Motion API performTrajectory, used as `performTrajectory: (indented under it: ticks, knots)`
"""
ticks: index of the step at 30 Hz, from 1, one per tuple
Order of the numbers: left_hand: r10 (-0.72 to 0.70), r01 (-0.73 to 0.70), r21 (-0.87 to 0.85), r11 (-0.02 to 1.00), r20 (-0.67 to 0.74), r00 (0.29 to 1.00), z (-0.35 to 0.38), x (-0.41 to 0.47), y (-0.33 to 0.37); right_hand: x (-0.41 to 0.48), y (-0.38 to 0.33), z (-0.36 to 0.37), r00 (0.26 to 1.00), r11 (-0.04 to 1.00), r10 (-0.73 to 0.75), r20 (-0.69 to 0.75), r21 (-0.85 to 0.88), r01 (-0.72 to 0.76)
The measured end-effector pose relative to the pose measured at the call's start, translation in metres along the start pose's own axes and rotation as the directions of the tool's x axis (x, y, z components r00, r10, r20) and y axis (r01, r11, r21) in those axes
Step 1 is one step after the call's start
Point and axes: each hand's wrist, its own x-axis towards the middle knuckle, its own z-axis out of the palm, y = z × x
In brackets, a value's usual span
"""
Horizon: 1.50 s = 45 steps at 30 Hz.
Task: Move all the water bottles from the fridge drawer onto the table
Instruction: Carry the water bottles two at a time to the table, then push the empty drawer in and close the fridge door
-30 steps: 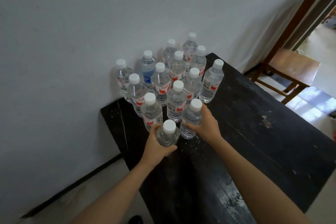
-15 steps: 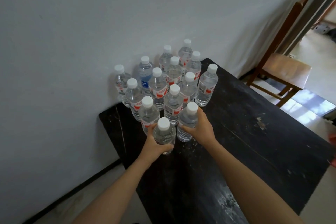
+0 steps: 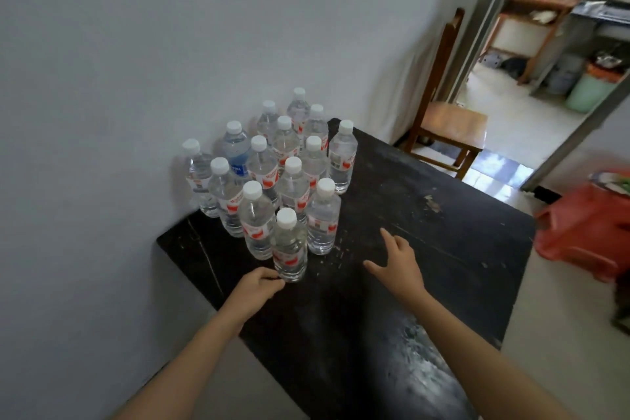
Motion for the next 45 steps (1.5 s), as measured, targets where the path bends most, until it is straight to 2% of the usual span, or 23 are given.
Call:
performTrajectory:
  ticks: [6,11,15,18,21,27,33,36,38,45]
  knots:
    - [0.214,-0.228,0.135,0.964,0.111,0.971,-0.003,-0.004,0.010,-0.056,0.005,-0.008,0.999,0.960,-0.004,-0.048,-0.281,-0.010]
    - [0.360,-0.422,0.304,0.854,0.241,0.901,-0.012,-0.010,0.009,-0.116,0.003,-0.013,0.990,0.895,0.038,-0.139,-0.436,-0.095]
    - [0.536,-0.628,0.361,0.689,0.328,0.778,-0.016,-0.026,0.008,-0.170,-0.008,-0.015,0.976,0.867,0.099,-0.195,-0.465,-0.180]
    - [0.655,-0.779,0.346,0.524,0.421,0.627,-0.016,-0.039,0.015,-0.216,-0.013,-0.015,0.941,0.832,0.107,-0.321,-0.489,-0.262]
    - [0.701,-0.880,0.296,0.372,0.532,0.475,-0.006,-0.061,0.027,-0.274,-0.018,-0.015,0.877,0.793,0.163,-0.453,-0.469,-0.390]
    - [0.776,-0.974,0.178,0.140,0.592,0.220,0.021,-0.118,0.054,-0.377,-0.035,-0.031,0.760,0.716,0.242,-0.604,-0.418,-0.560]
    - [0.745,-0.994,0.064,0.092,0.657,0.112,0.052,-0.164,0.060,-0.464,-0.045,-0.039,0.624,0.635,0.351,-0.698,-0.312,-0.707]
    - [0.725,-0.991,-0.006,0.134,0.683,0.094,0.065,-0.189,0.054,-0.509,-0.049,-0.035,0.496,0.643,0.409,-0.766,-0.144,-0.753]
    - [0.711,-0.989,-0.038,0.140,0.699,0.074,0.071,-0.205,0.048,-0.537,-0.051,-0.029,0.437,0.642,0.468,-0.768,-0.044,-0.766]
    - [0.666,-0.995,-0.092,0.044,0.745,-0.039,0.084,-0.289,0.009,-0.650,-0.074,0.001,0.198,0.578,0.587,-0.785,0.235,-0.781]
